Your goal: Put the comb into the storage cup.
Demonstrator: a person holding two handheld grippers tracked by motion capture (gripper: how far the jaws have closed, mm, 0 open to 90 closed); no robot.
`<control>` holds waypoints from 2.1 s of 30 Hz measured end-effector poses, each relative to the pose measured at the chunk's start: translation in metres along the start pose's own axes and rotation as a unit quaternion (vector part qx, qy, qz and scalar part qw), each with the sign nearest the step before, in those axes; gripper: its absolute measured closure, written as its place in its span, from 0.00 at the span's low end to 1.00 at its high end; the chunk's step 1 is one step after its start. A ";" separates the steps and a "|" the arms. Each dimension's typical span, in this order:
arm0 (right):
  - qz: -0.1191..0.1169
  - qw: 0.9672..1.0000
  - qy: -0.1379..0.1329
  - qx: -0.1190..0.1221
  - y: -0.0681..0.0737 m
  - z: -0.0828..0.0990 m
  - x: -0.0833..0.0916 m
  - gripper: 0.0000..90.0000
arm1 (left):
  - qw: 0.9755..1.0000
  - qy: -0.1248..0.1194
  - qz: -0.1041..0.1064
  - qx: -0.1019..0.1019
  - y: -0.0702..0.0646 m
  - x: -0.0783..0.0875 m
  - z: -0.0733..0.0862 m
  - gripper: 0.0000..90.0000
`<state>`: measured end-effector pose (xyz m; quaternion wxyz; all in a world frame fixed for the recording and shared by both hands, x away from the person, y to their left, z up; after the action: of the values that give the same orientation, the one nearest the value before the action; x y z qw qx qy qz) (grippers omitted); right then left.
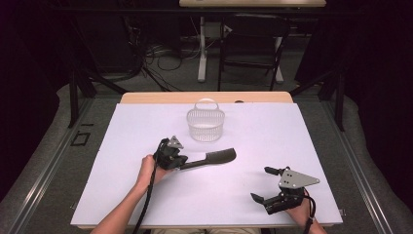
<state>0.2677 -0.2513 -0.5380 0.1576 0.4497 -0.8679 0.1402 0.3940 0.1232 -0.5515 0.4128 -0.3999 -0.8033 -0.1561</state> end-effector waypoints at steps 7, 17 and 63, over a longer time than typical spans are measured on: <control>-0.001 1.000 0.001 0.000 0.000 0.000 0.000 0.02 | 1.000 0.006 0.007 -0.001 -0.001 0.001 0.000 1.00; -0.003 1.000 0.003 0.001 0.000 0.000 -0.001 0.02 | 1.000 0.021 0.012 -0.003 -0.005 0.000 -0.001 1.00; -0.002 1.000 0.005 -0.005 0.000 0.000 -0.002 0.02 | 0.999 0.038 0.006 -0.030 -0.013 0.017 -0.035 0.06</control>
<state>0.2685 -0.2497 -0.5393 0.1647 0.4499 -0.8669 0.1379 0.3975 0.1036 -0.5155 0.4321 -0.4104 -0.7795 -0.1930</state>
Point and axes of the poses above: each handheld gripper's, and its own axes: x roughly backward along the jaws, z roughly out of its underside, y roughly to its left, the point moved 1 cm from there along -x, roughly forward along the jaws, and after that the axes turned 4 degrees about x, right-handed, at the moved point
